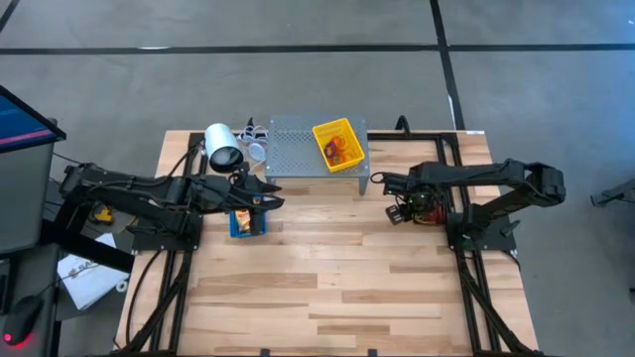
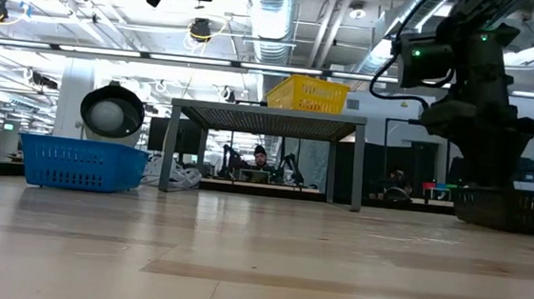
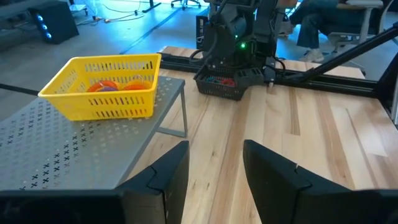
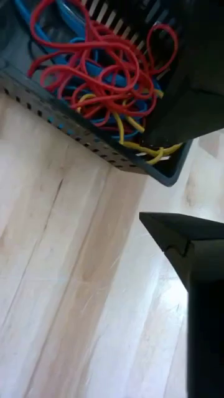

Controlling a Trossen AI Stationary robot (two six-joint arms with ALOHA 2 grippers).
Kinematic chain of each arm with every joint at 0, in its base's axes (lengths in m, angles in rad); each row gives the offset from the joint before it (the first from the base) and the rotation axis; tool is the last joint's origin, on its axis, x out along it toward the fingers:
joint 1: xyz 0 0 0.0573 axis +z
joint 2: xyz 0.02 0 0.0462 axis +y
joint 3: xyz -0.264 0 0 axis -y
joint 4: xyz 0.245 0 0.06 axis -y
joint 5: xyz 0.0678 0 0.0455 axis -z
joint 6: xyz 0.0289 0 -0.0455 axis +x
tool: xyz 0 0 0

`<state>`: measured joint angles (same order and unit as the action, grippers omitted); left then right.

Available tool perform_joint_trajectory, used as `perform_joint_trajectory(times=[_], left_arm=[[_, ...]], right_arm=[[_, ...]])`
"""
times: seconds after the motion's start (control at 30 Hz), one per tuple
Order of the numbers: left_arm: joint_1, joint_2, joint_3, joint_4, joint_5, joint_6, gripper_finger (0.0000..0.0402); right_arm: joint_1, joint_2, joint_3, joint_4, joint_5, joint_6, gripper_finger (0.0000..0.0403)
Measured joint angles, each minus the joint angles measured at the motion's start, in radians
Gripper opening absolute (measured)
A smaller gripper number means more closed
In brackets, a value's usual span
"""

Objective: Pick & Place Office Desk Supplies
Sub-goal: Put the black bin with rubber bands on the shelf

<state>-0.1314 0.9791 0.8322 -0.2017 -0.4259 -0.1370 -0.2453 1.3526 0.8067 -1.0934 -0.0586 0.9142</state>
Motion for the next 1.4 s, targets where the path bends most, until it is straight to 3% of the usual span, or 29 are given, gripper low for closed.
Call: perform_joint_trajectory(times=[0.77,0.87,1.03,1.23,1.4], left_arm=[[0.036,0.0,0.0,0.001,0.003,0.001,0.0147],[0.043,0.0,0.0,0.001,0.001,0.001,0.0147],[0.049,0.0,0.0,0.001,-0.001,0.001,0.0147],[0.049,0.0,0.0,0.001,-0.001,0.002,0.0147],[0.049,0.0,0.0,0.0,-0.001,0.007,0.0147]], right_arm=[[-0.001,0.011,-0.091,0.105,0.033,0.029,0.012],[-0.001,0.011,-0.112,0.122,0.033,0.029,0.01],[0.003,0.01,-0.121,0.119,0.036,-0.026,0.0017],[0.021,0.006,-0.118,0.111,0.057,-0.037,0.0005],[0.068,0.006,-0.059,-0.025,0.089,-0.029,0.0003]])
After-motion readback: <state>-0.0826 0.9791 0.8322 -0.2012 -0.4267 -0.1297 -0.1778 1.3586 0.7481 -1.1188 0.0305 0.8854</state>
